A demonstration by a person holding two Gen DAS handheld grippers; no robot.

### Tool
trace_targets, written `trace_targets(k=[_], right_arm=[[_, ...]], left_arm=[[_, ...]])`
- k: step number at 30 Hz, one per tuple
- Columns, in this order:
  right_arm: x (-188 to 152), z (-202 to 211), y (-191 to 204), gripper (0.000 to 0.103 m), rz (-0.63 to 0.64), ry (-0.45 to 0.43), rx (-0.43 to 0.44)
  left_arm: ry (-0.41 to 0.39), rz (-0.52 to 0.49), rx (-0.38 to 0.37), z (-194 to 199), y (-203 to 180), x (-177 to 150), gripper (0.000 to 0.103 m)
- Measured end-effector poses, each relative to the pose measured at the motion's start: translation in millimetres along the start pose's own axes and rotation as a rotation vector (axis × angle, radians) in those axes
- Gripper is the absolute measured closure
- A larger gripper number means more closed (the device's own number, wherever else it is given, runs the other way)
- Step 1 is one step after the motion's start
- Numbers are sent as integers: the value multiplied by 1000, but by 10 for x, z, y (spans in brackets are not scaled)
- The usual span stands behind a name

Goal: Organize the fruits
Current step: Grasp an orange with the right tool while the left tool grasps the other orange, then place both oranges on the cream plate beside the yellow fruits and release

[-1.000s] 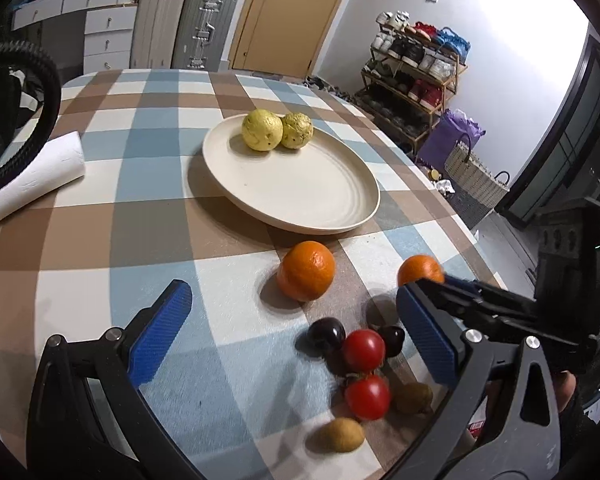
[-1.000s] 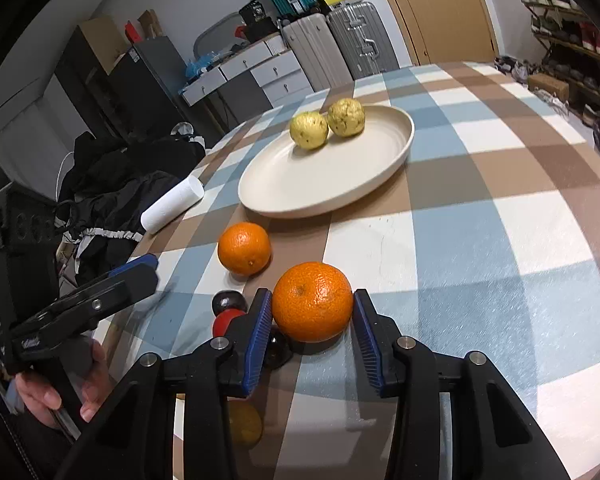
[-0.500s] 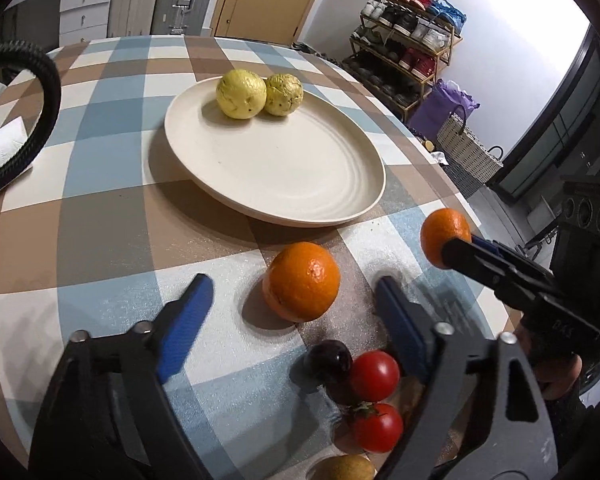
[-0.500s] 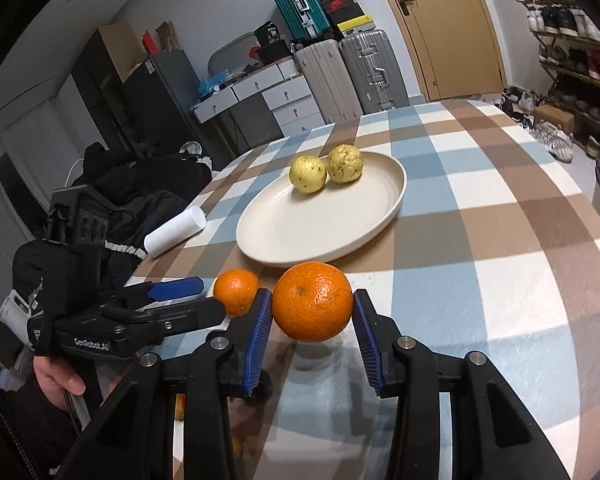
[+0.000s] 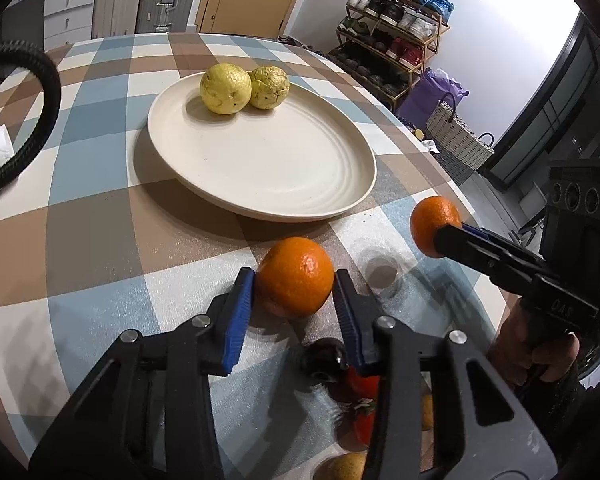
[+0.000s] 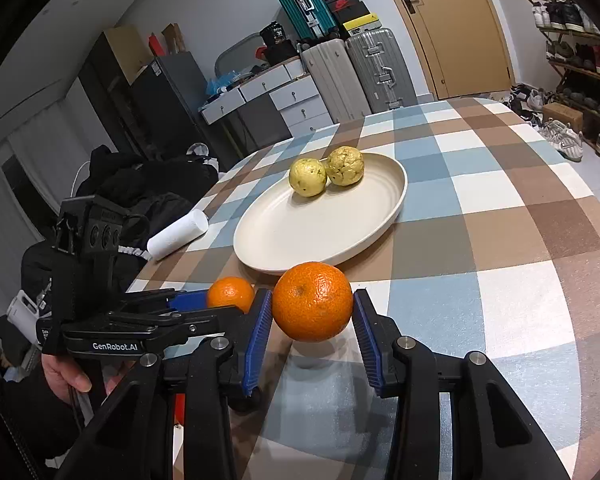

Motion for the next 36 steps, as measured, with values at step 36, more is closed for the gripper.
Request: trace_targets(k=[36], right_arm=[[1007, -213, -213, 61, 57, -31, -21]], left_arm=[[-146, 36, 95, 353, 518, 955, 67]])
Point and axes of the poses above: each gripper's, at about its wrist camera, not at the fingertips, and z roughly against the way its jaws point, y to its left, x to its top, the point moved 1 cm from there along -z, roughly the way its jaws point, and after that the axes turned 8 degrees about y, right-handed, at the moved point
